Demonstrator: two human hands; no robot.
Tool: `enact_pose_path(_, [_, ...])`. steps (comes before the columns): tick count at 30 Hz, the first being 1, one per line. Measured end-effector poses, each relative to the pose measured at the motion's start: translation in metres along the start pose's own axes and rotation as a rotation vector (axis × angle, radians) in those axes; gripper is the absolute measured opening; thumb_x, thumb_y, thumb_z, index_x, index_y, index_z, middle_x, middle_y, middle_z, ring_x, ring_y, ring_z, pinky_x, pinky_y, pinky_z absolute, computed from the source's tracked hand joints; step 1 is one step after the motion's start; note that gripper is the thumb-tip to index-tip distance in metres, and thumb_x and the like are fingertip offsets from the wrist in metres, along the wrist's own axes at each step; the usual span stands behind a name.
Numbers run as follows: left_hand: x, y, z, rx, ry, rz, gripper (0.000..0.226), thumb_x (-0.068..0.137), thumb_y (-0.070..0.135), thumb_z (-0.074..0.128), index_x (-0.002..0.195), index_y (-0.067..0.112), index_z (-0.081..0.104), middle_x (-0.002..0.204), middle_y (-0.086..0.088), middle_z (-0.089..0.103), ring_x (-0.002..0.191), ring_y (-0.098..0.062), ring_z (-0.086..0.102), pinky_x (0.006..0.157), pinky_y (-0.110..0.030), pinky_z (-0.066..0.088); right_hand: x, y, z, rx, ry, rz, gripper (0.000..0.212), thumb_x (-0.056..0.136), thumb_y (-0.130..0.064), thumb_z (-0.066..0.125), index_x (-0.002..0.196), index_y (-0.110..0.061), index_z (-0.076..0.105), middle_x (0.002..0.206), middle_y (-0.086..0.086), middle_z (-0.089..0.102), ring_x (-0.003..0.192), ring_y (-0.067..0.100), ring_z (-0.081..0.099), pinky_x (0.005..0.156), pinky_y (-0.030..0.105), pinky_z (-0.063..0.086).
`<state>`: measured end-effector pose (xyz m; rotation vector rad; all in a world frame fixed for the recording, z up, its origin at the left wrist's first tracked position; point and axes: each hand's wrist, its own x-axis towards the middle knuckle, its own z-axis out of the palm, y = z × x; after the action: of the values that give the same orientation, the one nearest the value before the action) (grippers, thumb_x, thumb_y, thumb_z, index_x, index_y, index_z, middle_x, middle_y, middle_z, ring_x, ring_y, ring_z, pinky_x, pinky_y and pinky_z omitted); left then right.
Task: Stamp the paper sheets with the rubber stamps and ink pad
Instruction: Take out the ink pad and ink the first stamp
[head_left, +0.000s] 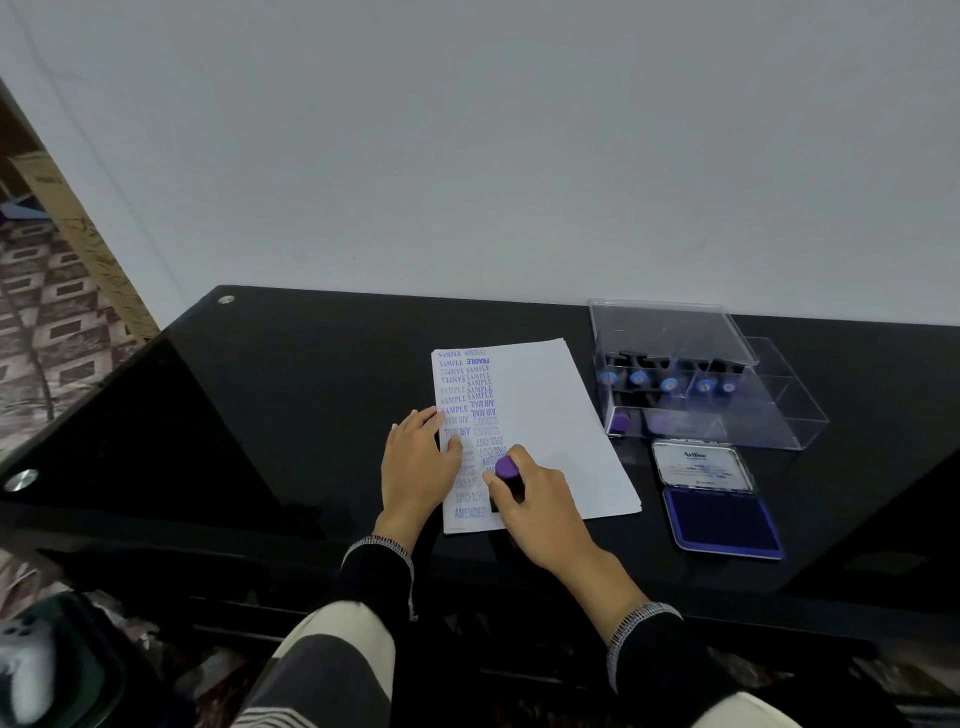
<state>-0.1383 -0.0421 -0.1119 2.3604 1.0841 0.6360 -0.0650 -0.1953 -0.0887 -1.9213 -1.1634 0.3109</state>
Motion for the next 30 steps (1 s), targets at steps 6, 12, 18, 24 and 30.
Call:
enact_pose_path(6, [0.0, 0.0, -0.002, -0.003, 0.0, -0.007, 0.048, 0.095, 0.032, 0.052, 0.139, 0.014, 0.049, 0.146, 0.002, 0.045, 0.141, -0.017, 0.03, 0.118, -0.039, 0.021, 0.011, 0.006, -0.011, 0.422, 0.178, 0.23, 0.032, 0.093, -0.022, 0.058, 0.066, -0.017, 0.041, 0.06, -0.005, 0.041, 0.055, 0.007, 0.037, 0.057, 0.021, 0.034])
enact_pose_path(12, [0.0, 0.0, -0.001, 0.002, 0.0, -0.007, 0.048, 0.096, 0.033, 0.052, 0.139, 0.014, 0.048, 0.147, 0.001, 0.045, 0.141, -0.017, 0.03, 0.118, -0.04, 0.022, 0.02, 0.023, -0.025, 1.116, 0.392, 0.535, 0.029, 0.094, -0.018, 0.055, 0.066, -0.014, 0.045, 0.05, -0.001, 0.039, 0.04, 0.008, 0.035, 0.039, 0.019, 0.026])
enact_pose_path(18, [-0.001, 0.0, -0.001, 0.0, 0.004, -0.005, 0.049, 0.096, 0.034, 0.052, 0.14, 0.014, 0.048, 0.146, 0.002, 0.045, 0.141, -0.017, 0.03, 0.119, -0.04, 0.021, 0.017, 0.019, -0.028, 1.316, 0.399, 0.533, 0.032, 0.096, -0.018, 0.05, 0.065, -0.011, 0.045, 0.047, 0.001, 0.039, 0.039, 0.009, 0.032, 0.038, 0.019, 0.025])
enact_pose_path(24, [-0.001, -0.002, 0.001, -0.008, 0.02, 0.037, 0.038, 0.095, 0.028, 0.054, 0.131, 0.016, 0.058, 0.144, 0.004, 0.047, 0.136, -0.018, 0.038, 0.118, -0.04, 0.018, 0.019, 0.018, -0.028, 1.325, 0.397, 0.519, 0.025, 0.095, -0.016, 0.05, 0.071, -0.008, 0.049, 0.055, 0.005, 0.045, 0.041, 0.011, 0.038, 0.039, 0.021, 0.028])
enact_pose_path(30, [-0.003, 0.002, -0.001, 0.03, 0.063, 0.114, 0.017, 0.091, 0.023, 0.057, 0.104, 0.026, 0.068, 0.114, 0.009, 0.06, 0.109, -0.015, 0.053, 0.107, -0.044, 0.035, 0.015, 0.008, -0.036, 1.244, 0.328, 0.463, 0.01, 0.095, -0.01, 0.052, 0.091, -0.002, 0.058, 0.072, 0.016, 0.064, 0.061, 0.019, 0.062, 0.057, 0.025, 0.054])
